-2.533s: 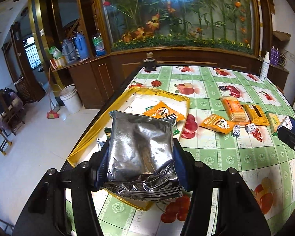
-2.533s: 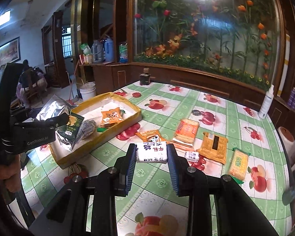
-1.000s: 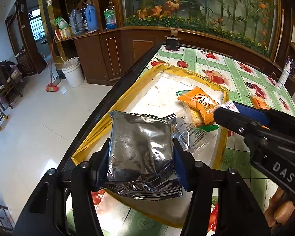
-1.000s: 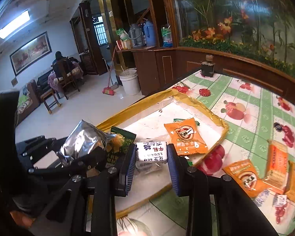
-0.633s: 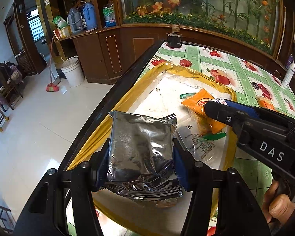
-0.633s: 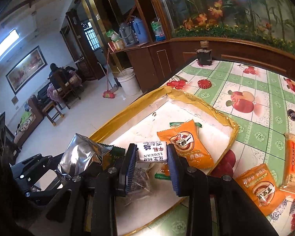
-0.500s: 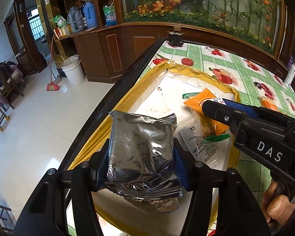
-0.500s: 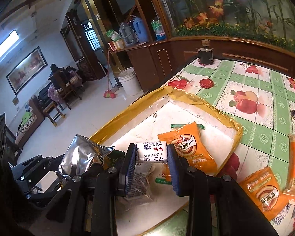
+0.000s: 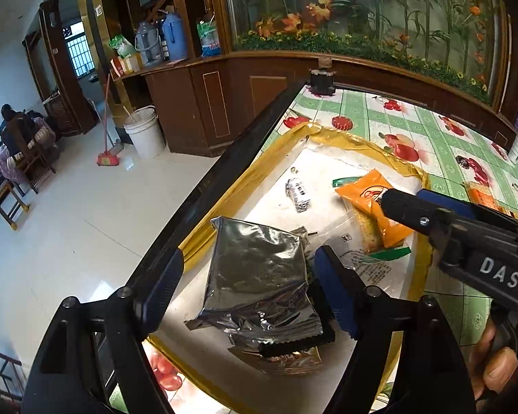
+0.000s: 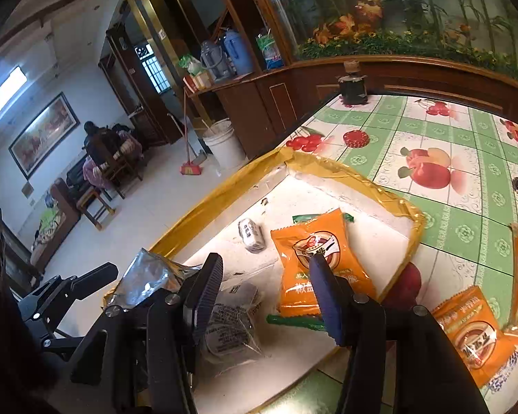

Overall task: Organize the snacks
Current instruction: 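Move both grippers back toward the snacks on the table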

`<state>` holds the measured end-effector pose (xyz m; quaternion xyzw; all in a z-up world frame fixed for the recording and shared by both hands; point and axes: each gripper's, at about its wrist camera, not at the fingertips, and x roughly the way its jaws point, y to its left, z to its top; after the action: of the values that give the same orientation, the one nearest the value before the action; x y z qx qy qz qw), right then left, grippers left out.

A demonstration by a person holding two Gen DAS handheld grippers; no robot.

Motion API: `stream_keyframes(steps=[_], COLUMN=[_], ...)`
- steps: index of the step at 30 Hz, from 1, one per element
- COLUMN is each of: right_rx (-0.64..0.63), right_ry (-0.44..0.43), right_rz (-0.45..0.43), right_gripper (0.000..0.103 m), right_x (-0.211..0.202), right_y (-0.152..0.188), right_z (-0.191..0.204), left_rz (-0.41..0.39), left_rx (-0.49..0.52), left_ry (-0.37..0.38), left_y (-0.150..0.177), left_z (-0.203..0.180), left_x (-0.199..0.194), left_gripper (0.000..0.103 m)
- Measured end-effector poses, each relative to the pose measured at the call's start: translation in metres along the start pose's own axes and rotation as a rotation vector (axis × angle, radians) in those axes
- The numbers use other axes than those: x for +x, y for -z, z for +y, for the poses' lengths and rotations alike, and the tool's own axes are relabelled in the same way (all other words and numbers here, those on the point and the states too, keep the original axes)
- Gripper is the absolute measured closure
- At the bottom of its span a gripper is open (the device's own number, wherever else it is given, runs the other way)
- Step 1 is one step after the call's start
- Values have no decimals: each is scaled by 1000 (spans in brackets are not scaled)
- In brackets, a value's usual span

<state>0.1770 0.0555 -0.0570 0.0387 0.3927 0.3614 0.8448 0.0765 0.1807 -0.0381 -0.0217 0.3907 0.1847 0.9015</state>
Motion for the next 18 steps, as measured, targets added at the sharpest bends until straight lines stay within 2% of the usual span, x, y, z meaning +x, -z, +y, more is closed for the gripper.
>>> stream_keyframes(steps=[3,10,13,18], right_rx=[11,54,71,112], right_ry=[11,60,87,151], right_rz=[-24,-56,-71,-88], right_gripper=[43,40,37,36], right_x=[-19,-61,-81,-117], right_y=[4,18,27,51], right_z=[-6,-35,-49,-81], left_rz=[-4,-13,-14,-18], left_rx=[-2,22,29,41], left_ry=[17,50,65,91], left_y=[2,6,7,10], left_z=[-3,-19,-25,-37], left_x=[-6,-21,-26,-36], left_gripper=[24,24,24,24])
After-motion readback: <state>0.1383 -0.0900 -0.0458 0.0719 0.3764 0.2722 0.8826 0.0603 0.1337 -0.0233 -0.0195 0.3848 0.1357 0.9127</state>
